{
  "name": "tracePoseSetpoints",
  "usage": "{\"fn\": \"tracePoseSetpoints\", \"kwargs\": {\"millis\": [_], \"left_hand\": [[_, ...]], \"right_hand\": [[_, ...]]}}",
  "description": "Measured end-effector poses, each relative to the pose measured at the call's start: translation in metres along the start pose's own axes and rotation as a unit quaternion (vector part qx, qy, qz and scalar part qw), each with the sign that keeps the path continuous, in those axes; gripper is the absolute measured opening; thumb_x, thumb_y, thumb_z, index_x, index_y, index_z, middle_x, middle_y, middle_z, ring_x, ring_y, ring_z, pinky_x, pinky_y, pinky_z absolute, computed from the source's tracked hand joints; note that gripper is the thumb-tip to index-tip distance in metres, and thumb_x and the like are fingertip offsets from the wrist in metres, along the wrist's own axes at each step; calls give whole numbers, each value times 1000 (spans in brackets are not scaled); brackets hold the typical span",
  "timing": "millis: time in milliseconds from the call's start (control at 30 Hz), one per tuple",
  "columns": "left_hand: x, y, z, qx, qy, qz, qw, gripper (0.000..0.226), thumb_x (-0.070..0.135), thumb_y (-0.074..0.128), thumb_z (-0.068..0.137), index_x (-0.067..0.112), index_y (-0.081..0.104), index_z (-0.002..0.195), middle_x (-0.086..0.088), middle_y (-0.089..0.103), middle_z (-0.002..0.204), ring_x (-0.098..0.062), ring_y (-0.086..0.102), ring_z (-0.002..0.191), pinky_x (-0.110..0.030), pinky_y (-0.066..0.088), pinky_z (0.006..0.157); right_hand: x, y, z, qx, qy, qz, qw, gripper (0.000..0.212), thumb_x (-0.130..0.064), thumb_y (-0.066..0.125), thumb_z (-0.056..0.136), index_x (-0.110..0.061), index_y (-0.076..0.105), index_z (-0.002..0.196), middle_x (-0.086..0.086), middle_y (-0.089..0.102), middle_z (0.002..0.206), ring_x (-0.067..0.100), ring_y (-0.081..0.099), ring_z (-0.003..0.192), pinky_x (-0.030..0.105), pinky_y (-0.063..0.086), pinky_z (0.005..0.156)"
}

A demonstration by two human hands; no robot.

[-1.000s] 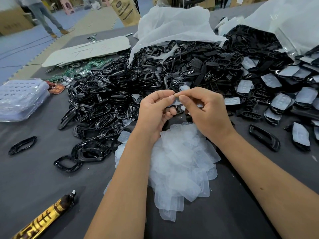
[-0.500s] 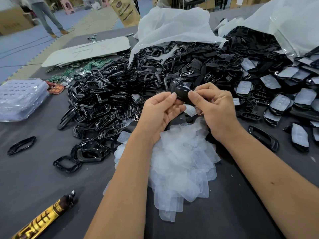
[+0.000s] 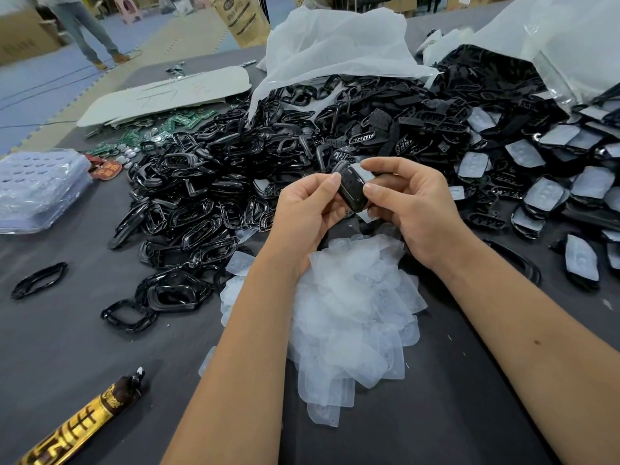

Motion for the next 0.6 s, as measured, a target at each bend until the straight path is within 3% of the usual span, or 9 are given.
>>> {"fn": "tracePoseSetpoints", "kwargs": {"millis": [200,367,533,600], "left_hand": [[1,-3,-1,-11,27,-2,1000,14,11,59,104,4,71,103,-8,73,92,-11,66,78,-21,55,72],[2,-3,-2,-23,36,12,999,16,10,57,105,3,71,103,-7,70,83,-8,60,67,-20,53,67],[2,-1,-3,-35,26,10,999,17,10,55,106,3,70,104,-10,70,86,-21,57,77,-40,53,86],[2,-1,-3,-34,26,18,999,17,12,56,105,5,71,103,-14,70,90,-25,59,83,-39,56,87]], "right_hand": [[-3,2,-2,17,-41,-23,999,24,5,76,88,-15,76,101,3,75,76,14,68,70,24,57,64],[-3,2,-1,-43,-19,9,999,31,7,75,85,-14,74,107,2,75,76,13,69,70,24,57,70],[0,0,0,-54,9,40,998,37,5,76,82,-11,68,115,3,74,77,14,69,69,25,57,70],[3,1,1,-58,17,41,997,41,9,74,84,-9,67,120,2,73,79,15,69,72,26,58,73]]}}
Point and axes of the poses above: each hand's wrist, its own z-axis towards the middle knuckle, its own y-axis out of the palm, x = y × z, the point moved 5 cm from there along z, towards the middle knuckle
